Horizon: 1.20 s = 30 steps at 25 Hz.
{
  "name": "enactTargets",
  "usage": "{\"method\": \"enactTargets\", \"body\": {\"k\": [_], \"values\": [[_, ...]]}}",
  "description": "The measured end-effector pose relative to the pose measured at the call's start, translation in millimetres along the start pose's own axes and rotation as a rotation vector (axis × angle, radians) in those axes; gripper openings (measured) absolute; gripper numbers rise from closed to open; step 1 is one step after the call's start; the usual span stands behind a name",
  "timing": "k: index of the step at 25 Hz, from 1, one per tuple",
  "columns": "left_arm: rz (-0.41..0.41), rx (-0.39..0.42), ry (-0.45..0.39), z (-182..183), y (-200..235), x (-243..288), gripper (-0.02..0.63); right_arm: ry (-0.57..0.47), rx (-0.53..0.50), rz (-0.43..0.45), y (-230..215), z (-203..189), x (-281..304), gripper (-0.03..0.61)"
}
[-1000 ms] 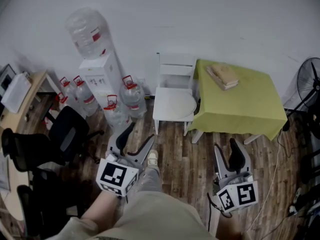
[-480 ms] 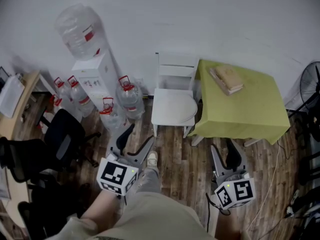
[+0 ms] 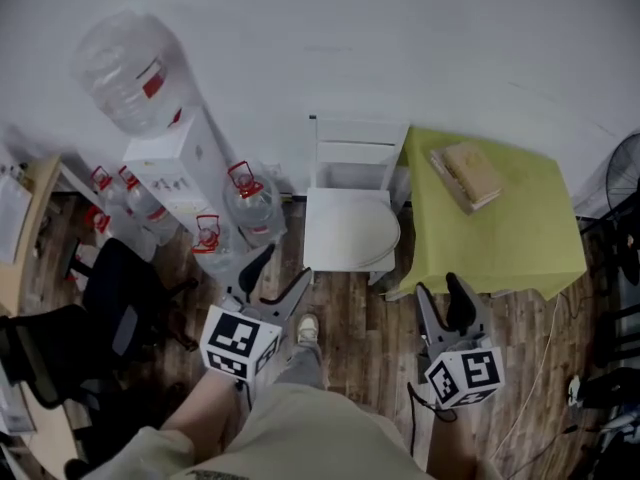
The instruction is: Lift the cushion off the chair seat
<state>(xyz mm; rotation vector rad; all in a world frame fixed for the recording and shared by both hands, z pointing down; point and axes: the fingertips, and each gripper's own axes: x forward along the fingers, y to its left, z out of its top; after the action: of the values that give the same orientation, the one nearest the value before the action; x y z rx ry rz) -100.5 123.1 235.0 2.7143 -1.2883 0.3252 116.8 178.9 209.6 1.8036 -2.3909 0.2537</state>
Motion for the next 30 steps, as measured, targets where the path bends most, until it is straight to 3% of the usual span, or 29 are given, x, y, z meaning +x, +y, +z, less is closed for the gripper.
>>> {"method": "enactTargets", "body": {"k": [7,14,21,30], "values": [[-0.034,-0.028,0.063,-2.3,80.8,84.8,0.272,0.073,0.017,-0.024,-19.5,3.3,118.4,0.239],[-0.064,-0.057,0.108,-9.2,137.7,142.7,0.272,0.128,0.031,-0.05,-32.2,2.2,199.1,0.239],[-0.078,-0.102,0.107,-7.5,157.2,174.8,0.272,0.189,0.044,-0.044,-38.6,-11.5,238.4,0.241],[-0.07,-0.139,0.183,-31.6,151.3,199.5,0.272,0.277,0.055,-0.008,-64.2,-40.9,263.2,0.245]]}}
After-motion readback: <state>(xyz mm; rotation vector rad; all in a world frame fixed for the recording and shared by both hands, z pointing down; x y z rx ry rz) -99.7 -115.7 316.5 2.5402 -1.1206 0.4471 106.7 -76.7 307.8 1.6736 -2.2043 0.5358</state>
